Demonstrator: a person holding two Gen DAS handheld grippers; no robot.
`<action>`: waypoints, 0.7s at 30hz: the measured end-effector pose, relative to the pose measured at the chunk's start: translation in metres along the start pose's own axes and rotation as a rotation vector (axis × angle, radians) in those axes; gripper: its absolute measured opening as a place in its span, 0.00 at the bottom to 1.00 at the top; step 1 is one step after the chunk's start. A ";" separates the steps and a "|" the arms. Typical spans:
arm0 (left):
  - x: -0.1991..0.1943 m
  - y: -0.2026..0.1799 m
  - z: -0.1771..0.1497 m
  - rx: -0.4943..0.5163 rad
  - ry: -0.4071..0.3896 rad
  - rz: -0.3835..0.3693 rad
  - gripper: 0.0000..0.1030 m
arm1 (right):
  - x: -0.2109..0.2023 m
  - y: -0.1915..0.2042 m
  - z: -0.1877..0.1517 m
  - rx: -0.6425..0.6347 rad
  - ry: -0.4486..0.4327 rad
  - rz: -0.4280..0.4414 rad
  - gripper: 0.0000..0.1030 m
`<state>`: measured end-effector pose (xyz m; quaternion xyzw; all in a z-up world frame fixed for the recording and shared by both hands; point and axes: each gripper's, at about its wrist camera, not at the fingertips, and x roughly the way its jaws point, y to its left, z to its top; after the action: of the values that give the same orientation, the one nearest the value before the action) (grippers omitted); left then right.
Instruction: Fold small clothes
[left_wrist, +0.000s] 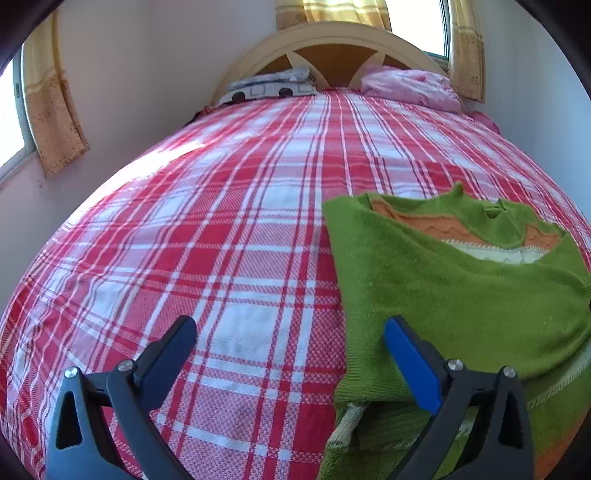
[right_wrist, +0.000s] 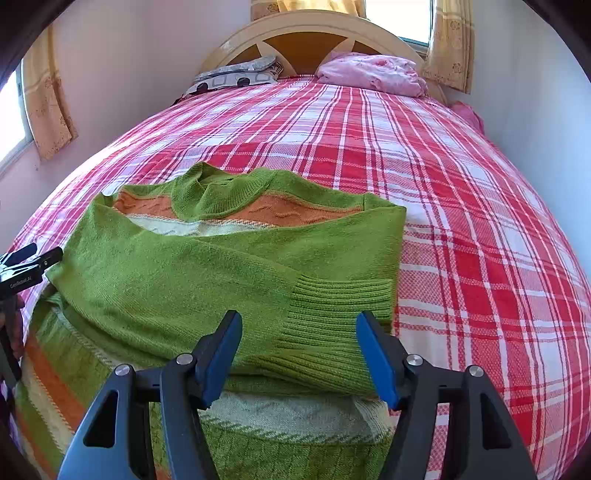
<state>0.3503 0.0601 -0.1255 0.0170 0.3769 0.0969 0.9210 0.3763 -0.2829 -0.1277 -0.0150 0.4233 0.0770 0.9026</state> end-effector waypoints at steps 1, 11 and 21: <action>0.002 0.000 0.000 0.005 0.015 0.004 1.00 | 0.006 0.000 0.000 0.003 0.026 -0.002 0.63; 0.013 -0.002 -0.020 0.032 0.088 -0.054 1.00 | 0.009 0.009 -0.021 -0.070 0.003 -0.053 0.63; -0.024 -0.004 -0.030 0.051 0.009 -0.060 1.00 | -0.002 0.013 -0.020 -0.047 -0.022 -0.073 0.64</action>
<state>0.3133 0.0500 -0.1309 0.0287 0.3838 0.0596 0.9211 0.3572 -0.2721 -0.1384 -0.0507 0.4106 0.0539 0.9088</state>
